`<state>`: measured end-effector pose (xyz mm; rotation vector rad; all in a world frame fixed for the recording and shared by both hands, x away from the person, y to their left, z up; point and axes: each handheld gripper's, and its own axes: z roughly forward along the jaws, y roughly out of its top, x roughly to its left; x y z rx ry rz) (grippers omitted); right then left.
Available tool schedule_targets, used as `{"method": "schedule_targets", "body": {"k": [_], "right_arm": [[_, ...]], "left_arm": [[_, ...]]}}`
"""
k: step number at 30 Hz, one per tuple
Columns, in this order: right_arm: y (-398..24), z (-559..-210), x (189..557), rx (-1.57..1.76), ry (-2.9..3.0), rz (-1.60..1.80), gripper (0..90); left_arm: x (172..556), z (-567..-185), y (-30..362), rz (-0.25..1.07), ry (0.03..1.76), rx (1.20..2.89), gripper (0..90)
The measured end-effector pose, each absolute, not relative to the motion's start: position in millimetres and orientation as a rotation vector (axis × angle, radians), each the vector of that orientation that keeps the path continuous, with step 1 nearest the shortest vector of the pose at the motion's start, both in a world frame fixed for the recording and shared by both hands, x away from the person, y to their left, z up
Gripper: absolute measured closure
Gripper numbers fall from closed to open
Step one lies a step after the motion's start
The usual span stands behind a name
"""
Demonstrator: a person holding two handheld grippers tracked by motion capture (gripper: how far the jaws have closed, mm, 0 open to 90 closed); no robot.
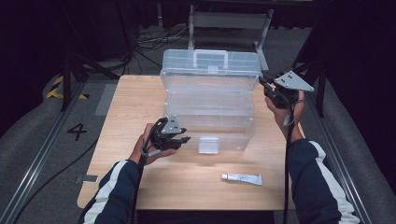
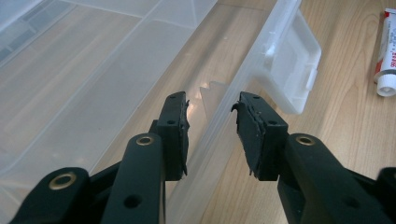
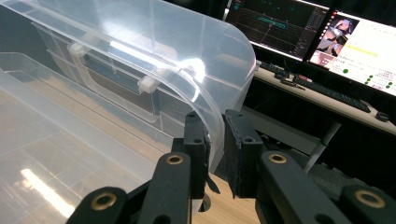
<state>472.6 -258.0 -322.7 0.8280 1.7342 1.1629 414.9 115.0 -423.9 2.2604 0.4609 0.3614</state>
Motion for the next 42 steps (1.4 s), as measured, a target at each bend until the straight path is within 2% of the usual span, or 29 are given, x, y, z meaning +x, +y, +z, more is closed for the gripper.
{"method": "schedule_targets", "body": {"k": [25,42], "right_arm": [[-249.1,-312.3,499.1,0.906,1.694,1.155,79.1],[-237.0,-310.1,527.8,0.898,1.654,1.01,85.5]], "left_arm": [[420.9,-423.4,118.4,0.319,0.388,2.273,67.7],[421.6,-424.5,120.1,0.32,0.369,2.263,68.3]]}}
